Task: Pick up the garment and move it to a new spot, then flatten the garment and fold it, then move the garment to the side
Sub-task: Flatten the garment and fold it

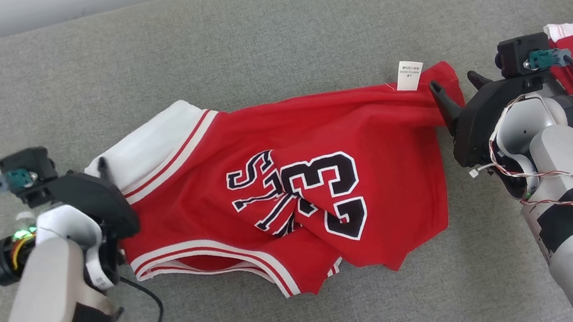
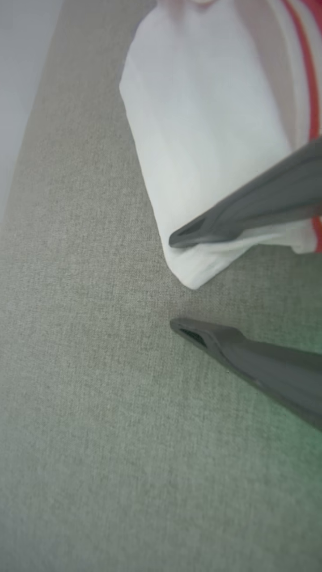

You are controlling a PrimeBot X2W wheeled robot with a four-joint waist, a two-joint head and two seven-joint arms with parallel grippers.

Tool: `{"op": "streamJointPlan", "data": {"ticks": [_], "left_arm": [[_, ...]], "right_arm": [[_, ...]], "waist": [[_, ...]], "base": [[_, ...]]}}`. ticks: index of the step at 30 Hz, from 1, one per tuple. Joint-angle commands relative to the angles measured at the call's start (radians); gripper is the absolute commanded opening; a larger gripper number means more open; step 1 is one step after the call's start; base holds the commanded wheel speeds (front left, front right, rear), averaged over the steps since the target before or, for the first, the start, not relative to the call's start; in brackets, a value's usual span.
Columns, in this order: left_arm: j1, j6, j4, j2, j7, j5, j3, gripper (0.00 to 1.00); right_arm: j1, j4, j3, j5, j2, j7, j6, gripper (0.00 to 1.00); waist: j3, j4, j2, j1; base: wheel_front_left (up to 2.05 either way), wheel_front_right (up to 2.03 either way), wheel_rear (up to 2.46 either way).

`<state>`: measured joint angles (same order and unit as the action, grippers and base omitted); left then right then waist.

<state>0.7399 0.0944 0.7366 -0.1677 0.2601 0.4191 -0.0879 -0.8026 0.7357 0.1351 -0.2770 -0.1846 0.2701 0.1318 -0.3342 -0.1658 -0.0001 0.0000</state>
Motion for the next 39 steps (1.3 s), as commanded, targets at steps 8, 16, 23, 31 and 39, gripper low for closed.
{"op": "streamJointPlan", "data": {"ticks": [8,16,23,31,39], "left_arm": [[-0.009,0.018,0.006,0.018,0.191,0.025,-0.031,1.00],[-0.022,0.054,-0.078,0.014,0.279,0.031,-0.042,1.00],[-0.015,0.081,-0.081,0.000,0.330,0.028,-0.046,1.00],[-0.007,0.074,-0.070,-0.005,0.343,0.031,-0.060,0.00],[0.025,0.050,-0.106,-0.017,0.301,0.049,-0.046,0.00]], "right_arm": [[0.023,-0.021,-0.004,-0.007,-0.011,0.008,-0.003,1.00],[0.034,-0.037,-0.011,0.004,-0.009,0.018,-0.003,1.00],[0.035,-0.052,-0.007,0.006,0.001,0.025,-0.003,1.00],[0.045,-0.067,-0.008,-0.001,-0.005,0.028,-0.003,1.00],[0.049,-0.072,-0.020,0.001,-0.010,0.036,-0.003,1.00]], "waist": [[0.006,0.007,0.0001,0.0000],[0.015,0.009,0.0001,0.0000],[0.011,-0.006,0.0001,0.0000],[0.008,-0.023,0.0001,0.0000],[0.010,-0.012,0.0001,0.0000]], "base": [[0.00,0.00,0.00],[0.00,0.00,0.00],[0.00,0.00,0.00],[0.00,0.00,0.00],[0.00,0.00,0.00]]}}
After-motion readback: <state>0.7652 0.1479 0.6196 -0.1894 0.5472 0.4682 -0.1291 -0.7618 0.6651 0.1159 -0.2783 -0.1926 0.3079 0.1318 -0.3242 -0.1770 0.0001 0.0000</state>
